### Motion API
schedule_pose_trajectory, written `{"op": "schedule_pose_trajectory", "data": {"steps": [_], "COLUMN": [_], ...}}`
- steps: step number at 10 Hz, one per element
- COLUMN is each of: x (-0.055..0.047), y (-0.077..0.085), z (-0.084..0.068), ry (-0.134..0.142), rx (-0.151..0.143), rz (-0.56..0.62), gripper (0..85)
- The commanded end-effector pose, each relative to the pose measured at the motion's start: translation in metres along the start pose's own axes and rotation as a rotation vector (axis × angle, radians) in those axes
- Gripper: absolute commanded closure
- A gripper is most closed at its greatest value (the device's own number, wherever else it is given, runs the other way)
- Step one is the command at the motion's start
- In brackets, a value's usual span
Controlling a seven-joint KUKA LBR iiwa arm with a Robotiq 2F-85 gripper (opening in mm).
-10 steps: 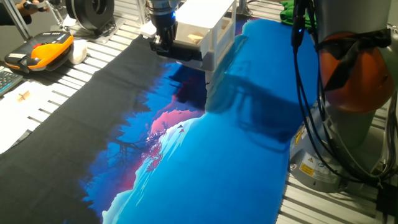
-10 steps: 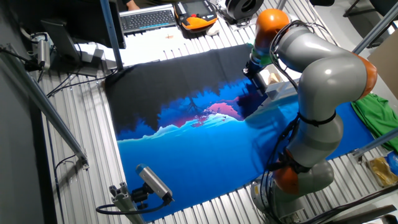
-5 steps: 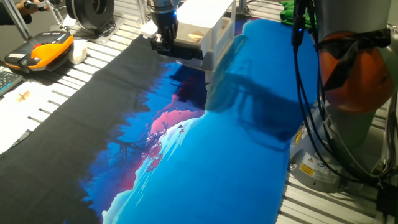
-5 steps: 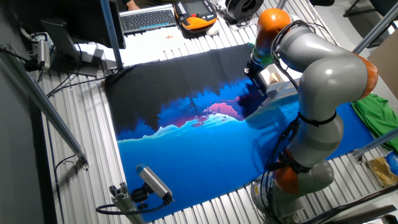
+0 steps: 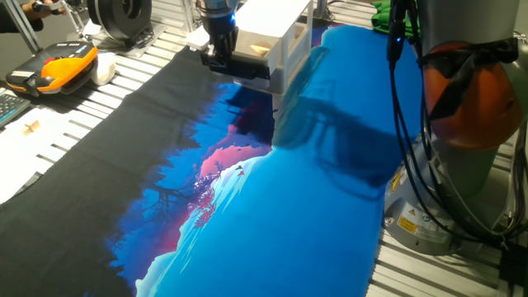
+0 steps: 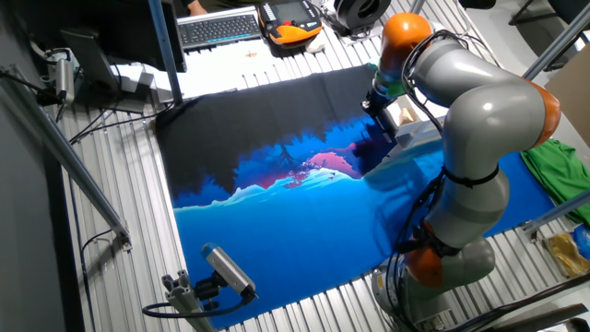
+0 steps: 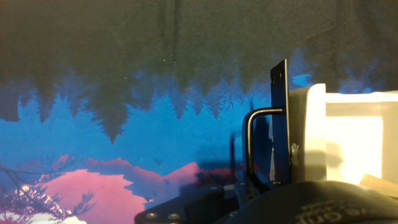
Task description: Grasp the handle and close the drawer
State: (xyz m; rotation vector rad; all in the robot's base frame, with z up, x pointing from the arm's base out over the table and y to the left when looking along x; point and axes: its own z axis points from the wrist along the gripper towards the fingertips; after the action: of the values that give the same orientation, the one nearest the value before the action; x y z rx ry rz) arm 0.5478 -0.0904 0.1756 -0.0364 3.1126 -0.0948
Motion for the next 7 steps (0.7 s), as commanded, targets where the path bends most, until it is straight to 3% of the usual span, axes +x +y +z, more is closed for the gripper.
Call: {"op": "schedule_pose_trajectory", "data": {"steps": [1, 7], "x": [0.0, -0.001], "y": [-0.001, -0.017], "z": [0.0, 0.001], "ry": [0.0, 0.006], "rx": [0.002, -0.005], "rz": [0.002, -0.01], "gripper": [85.0, 85.0]}}
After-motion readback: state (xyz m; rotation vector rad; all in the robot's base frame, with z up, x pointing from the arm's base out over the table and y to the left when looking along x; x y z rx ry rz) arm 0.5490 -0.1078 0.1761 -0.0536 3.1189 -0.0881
